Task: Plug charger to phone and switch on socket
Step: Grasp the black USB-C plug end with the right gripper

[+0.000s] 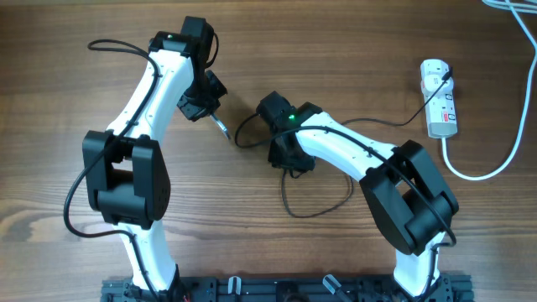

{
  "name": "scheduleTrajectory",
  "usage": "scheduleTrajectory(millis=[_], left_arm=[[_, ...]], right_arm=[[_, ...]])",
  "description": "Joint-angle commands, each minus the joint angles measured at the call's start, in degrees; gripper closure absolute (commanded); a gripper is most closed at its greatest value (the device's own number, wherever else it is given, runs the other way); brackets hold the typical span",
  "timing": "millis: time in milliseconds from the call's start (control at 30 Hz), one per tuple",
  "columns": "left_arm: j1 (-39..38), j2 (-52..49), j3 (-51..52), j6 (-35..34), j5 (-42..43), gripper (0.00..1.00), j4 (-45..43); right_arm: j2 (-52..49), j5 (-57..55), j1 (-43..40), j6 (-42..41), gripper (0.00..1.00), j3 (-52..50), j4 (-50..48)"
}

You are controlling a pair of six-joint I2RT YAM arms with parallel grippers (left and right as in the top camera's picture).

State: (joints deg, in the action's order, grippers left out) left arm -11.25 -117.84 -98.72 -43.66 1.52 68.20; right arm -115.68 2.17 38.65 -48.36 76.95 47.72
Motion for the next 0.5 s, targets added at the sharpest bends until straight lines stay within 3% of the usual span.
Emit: scheduleTrajectory(millis=[0,467], left_arm=[[-0.2,1.5,0.3,-0.7,-1.0,0.96,0.2],[-0.2,1.5,0.2,-0.7,-1.0,0.96,0.4]], right_arm=[[-1.2,0.9,0.0,0.2,0.65,-0.6,-0.2],[-6.3,2.0,0.0,0.0,0.75,-0.6,-0.1]])
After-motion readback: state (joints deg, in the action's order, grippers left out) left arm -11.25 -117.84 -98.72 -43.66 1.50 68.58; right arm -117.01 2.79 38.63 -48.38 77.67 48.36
